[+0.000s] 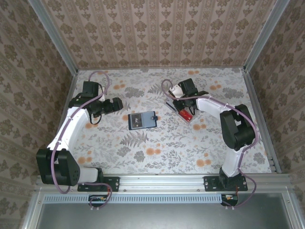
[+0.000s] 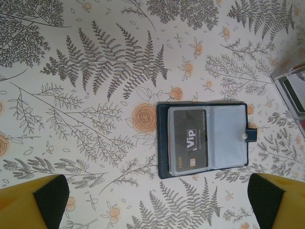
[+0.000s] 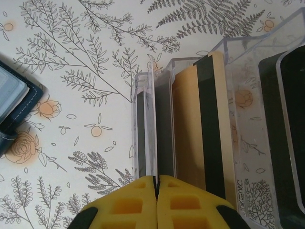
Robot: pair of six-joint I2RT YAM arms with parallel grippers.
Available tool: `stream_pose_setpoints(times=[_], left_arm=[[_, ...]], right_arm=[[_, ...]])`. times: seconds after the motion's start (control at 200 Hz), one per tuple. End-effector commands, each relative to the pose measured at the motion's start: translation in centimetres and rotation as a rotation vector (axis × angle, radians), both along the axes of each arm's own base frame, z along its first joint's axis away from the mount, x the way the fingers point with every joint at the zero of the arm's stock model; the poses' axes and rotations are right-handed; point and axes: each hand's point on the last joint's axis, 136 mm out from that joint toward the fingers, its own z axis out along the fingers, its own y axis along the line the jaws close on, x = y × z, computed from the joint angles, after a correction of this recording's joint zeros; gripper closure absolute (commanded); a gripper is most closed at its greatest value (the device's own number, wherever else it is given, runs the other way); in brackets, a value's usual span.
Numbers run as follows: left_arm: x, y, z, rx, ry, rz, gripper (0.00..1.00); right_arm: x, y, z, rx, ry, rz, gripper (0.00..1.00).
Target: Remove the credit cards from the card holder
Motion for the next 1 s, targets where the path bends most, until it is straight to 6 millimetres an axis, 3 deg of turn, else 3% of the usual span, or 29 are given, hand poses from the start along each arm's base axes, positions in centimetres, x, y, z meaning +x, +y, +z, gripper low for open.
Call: stream_pose_setpoints(times=[0.0, 0.155, 0.345, 0.49, 0.585, 0.74, 0.995], left_arm=[[0.1, -0.2, 0.2, -0.001, -0.004, -0.025, 0.0], [0.1, -0.2, 0.1, -0.001, -0.002, -0.028, 0.0], [0.0, -0.3, 0.1, -0.01, 0.0, -0.027, 0.0], [-0.1, -0.1, 0.1, -0.026, 0.001, 0.016, 0.0], [-0.5, -0.3, -0.2, -0.052, 0.001, 0.035, 0.0], [-1.3, 0.0, -1.7, -0.068, 0.021, 0.081, 0.0], [-2.1, -0.6, -4.4, -0.127, 0.067, 0.106, 0.04]], right_arm=[[0.4, -0.6, -0.1, -0.033, 0.025, -0.029, 0.84], [0.2, -0.2, 1.8, 0.013, 0.012, -0.047, 0.7], [-0.6, -0.1, 5.5, 0.064, -0.024, -0.103, 0.67], [-1.4, 0.1, 7.8, 0.181, -0.015, -0.274, 0.63], [-2.1, 0.4, 7.9, 0.292, 0.044, -0.398, 0.61], [-4.2, 4.0, 7.3, 0.411, 0.14, -0.44, 0.54], [-7.6, 14.3, 3.7, 0.548, 0.367, -0.397, 0.51]])
